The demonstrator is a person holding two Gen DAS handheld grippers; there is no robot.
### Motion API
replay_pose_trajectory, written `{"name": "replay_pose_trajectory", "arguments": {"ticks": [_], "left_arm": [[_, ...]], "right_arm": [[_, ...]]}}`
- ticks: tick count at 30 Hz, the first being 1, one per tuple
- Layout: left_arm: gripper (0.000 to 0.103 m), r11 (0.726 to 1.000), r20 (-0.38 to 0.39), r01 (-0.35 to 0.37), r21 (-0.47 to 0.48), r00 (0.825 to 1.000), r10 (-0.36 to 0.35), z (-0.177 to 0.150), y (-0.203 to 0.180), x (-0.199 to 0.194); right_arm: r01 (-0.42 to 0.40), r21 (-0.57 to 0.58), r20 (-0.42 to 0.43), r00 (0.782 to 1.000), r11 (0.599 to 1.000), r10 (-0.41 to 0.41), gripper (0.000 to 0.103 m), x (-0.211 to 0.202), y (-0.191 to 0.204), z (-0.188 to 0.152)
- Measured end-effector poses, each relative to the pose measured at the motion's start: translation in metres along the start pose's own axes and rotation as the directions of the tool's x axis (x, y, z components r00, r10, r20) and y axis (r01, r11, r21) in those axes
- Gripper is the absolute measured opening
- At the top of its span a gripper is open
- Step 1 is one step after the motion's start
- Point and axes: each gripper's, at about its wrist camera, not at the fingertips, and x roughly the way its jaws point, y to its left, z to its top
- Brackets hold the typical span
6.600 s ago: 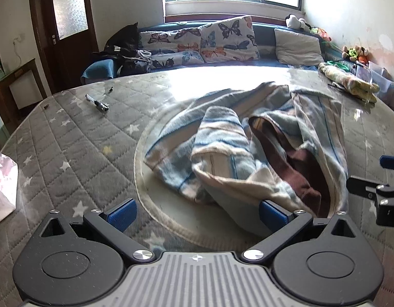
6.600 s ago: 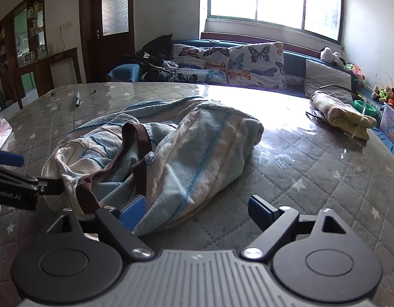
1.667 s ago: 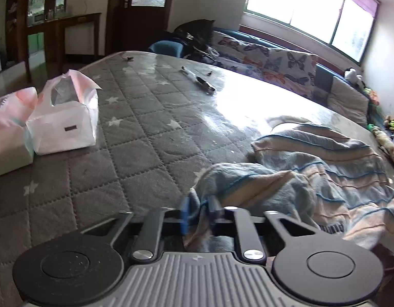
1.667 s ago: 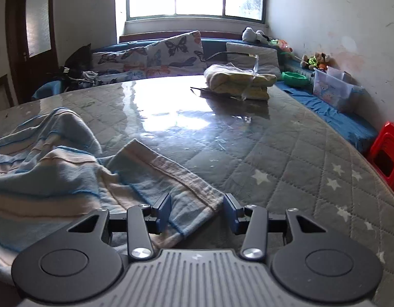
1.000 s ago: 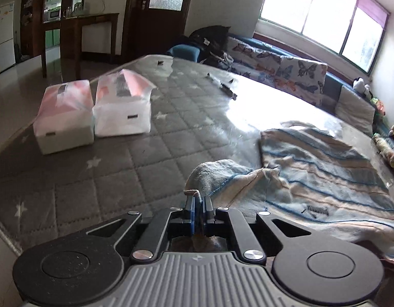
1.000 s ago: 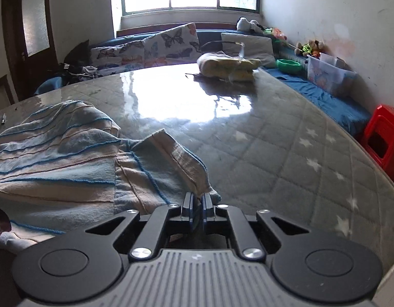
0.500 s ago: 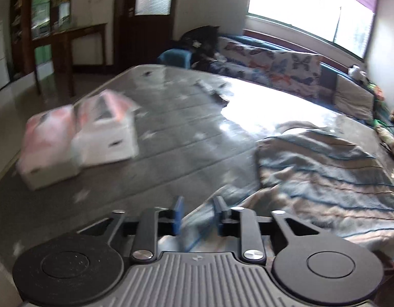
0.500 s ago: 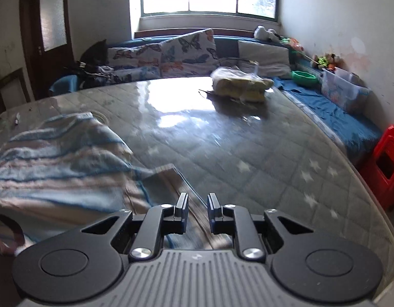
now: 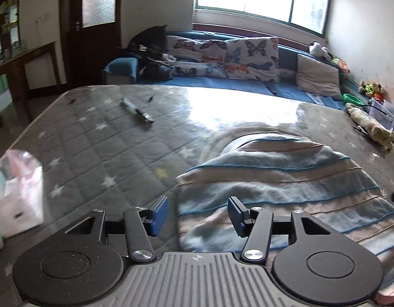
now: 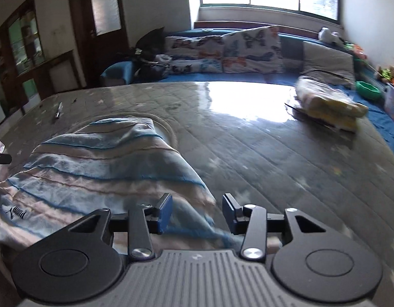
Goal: Fold clothes
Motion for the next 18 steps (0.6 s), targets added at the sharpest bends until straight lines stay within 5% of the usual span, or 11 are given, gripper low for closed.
{"name": "replay_pose_trajectory", "arguments": {"ticks": [12,13,14,18], "left_arm": [[0.059,0.998,-0.059,0.051,0.033,0.997,-0.049,-0.002,-0.031,0.029],[0.059,0.998,-0.061,0.053,0.032,0.997,-0.051,-0.004,-0.031,0.029],[0.059,0.998,-0.061,0.055,0.030,0.997,-0.053,-0.004,-0.031,0.029],[0.059,0.998,-0.055,0.059,0.018,0.997,-0.058,-0.004,-0.030,0.027]], "right_arm": [[-0.073,-0.094,-0.024,0.997,0.993,0.071,0.052,0.054,0.033,0.030],[-0.076,-0.103,-0.026,0.997,0.992,0.074,0.046,0.058,0.036,0.032],[-0.080,-0.112,-0.027,0.997,0.990,0.078,0.026,0.062,0.039,0.034],[-0.090,-0.178,-0.025,0.996,0.980,0.086,0.007,0.071,0.058,0.036]]}}
